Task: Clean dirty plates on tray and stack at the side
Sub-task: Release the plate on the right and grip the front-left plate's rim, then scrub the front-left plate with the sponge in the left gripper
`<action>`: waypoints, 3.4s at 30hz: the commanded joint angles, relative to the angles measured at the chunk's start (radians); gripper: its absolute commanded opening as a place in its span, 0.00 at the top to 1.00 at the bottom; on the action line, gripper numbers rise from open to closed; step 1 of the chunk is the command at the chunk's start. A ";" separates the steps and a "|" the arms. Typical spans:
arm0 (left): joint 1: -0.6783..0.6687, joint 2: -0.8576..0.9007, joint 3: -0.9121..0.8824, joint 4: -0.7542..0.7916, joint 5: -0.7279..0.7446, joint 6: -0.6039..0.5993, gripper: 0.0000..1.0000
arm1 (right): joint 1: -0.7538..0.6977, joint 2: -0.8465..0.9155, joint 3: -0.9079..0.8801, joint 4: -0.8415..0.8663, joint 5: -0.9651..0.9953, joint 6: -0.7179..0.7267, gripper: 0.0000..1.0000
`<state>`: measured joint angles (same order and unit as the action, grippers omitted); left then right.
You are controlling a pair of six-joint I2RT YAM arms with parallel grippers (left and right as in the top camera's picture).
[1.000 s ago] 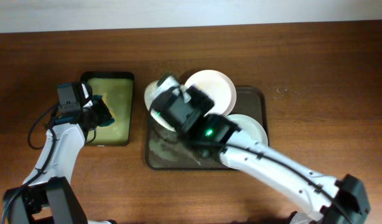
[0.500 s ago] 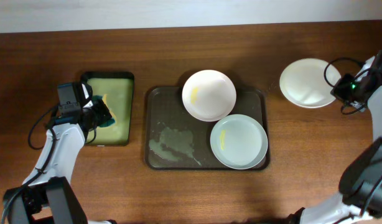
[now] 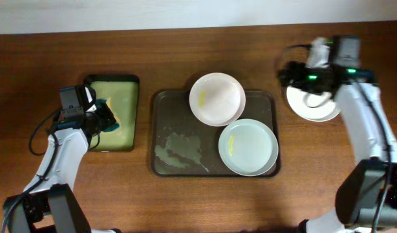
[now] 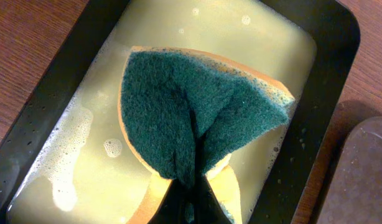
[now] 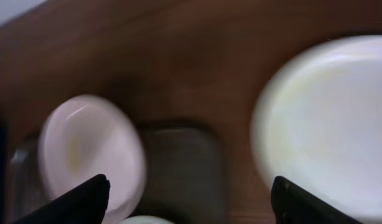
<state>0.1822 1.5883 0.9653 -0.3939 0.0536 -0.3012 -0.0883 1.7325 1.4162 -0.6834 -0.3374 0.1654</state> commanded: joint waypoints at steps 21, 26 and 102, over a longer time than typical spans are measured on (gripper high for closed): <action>0.001 -0.001 0.005 0.056 0.063 0.019 1.00 | 0.393 0.337 -0.014 0.123 -0.049 0.101 0.96; 0.001 -0.101 0.016 0.033 0.115 0.046 1.00 | 0.482 0.336 -0.011 0.055 -0.046 0.102 0.96; -0.624 0.156 0.079 -0.054 0.003 -0.290 1.00 | 0.539 0.338 -0.105 0.082 0.245 0.113 0.96</action>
<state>-0.4198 1.6657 1.0309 -0.4442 0.0093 -0.5800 0.4534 2.0430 1.3441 -0.5812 -0.1955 0.2844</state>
